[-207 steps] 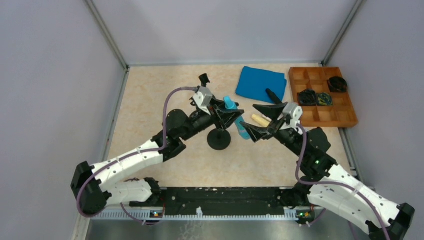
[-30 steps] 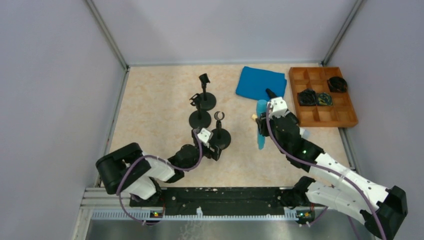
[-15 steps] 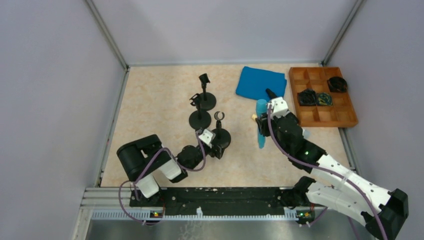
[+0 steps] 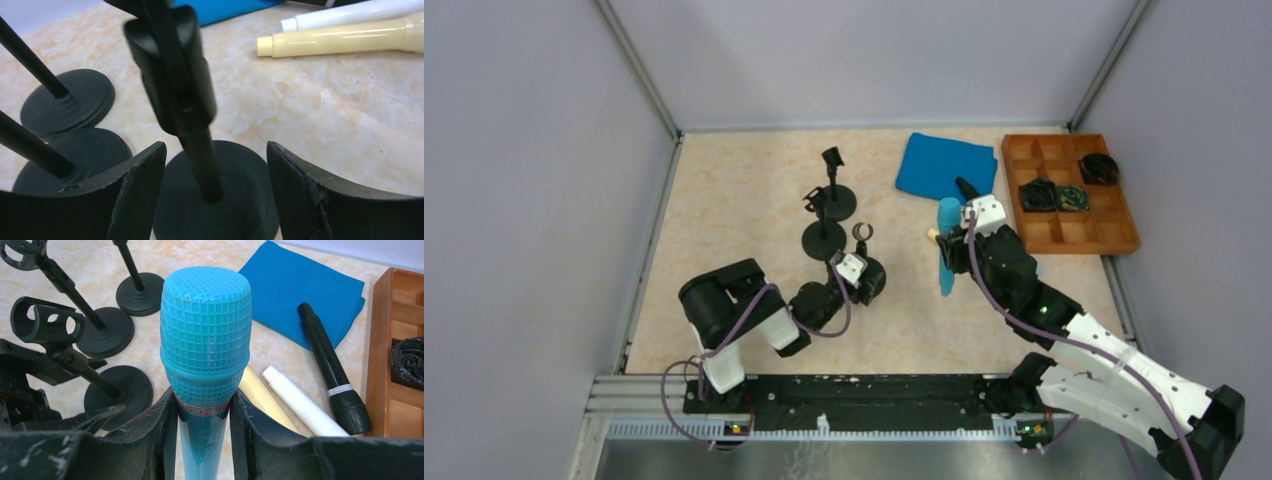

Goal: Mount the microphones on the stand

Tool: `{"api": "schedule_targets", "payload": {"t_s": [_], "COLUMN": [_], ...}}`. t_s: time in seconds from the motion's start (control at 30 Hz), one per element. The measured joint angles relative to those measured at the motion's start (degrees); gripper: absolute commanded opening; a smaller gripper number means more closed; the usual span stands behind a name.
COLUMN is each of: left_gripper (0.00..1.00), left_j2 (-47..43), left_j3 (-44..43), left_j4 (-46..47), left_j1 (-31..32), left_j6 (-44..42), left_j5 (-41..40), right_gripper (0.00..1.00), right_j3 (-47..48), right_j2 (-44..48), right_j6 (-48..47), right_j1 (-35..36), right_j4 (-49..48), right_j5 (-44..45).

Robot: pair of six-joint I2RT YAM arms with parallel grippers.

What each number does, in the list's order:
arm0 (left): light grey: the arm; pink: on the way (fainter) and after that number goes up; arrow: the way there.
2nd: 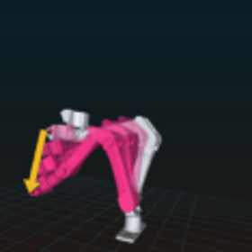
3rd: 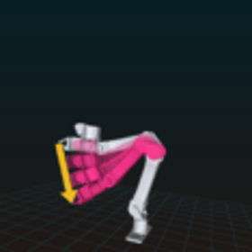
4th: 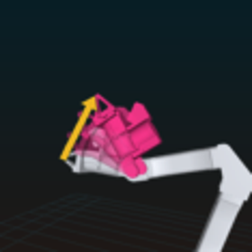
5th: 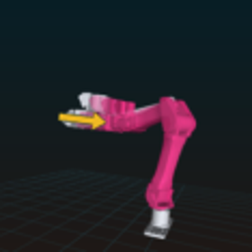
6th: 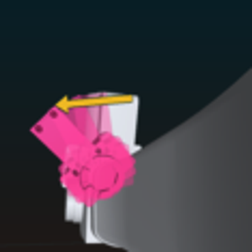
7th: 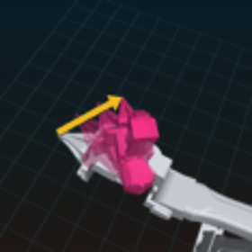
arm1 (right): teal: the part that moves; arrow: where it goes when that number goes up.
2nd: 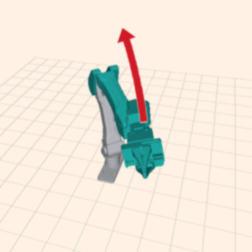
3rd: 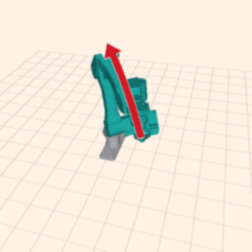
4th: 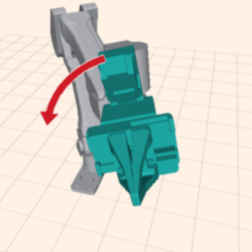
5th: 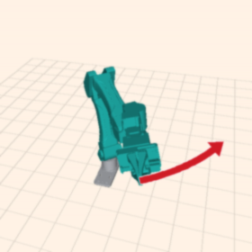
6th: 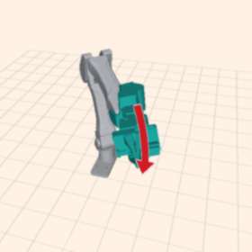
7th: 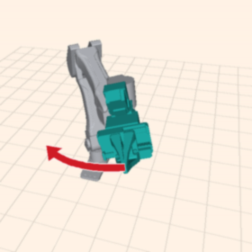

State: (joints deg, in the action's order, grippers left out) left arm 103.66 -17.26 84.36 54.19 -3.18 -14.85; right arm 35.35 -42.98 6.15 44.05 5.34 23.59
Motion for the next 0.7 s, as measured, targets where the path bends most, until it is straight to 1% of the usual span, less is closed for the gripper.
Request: {"api": "schedule_targets", "payload": {"t_s": [0.1, 0.2, 0.3, 0.43, 0.53, 0.7], "left_gripper": [0.75, 0.68, 0.64, 0.62, 0.59, 0.49], "left_j2": [0.0, 0.0, 0.0, 0.0, 0.0, 0.0], "left_j3": [-0.9, -1.4, -2.4, -3.8, -4.4, -5.3], "left_j4": [0.3, 0.3, 0.4, 0.6, 0.6, 0.7], "left_j1": [-1.5, -2.6, -3.0, -3.1, -3.1, -3.5], "left_j6": [-0.6, -1.0, -1.3, -1.4, -1.4, -1.5], "left_j5": [0.3, 0.6, 1.4, 3.8, 5.7, 7.0], "right_gripper": [0.00, 0.00, 0.00, 0.00, 0.00, 0.00], "right_j3": [0.0, 0.0, 0.0, 0.0, 0.0, 0.0], "right_j2": [0.2, 0.2, 0.2, 0.2, 0.6, 1.6], "right_j6": [0.0, 0.1, 0.2, 0.5, 0.7, 1.4], "right_j1": [0.0, 0.0, 0.0, 0.0, 0.0, 0.0], "right_j4": [0.2, 0.3, 0.3, 0.3, 0.5, 0.9], "right_j5": [-0.4, -0.7, -0.8, -1.0, -1.1, -1.2]}}
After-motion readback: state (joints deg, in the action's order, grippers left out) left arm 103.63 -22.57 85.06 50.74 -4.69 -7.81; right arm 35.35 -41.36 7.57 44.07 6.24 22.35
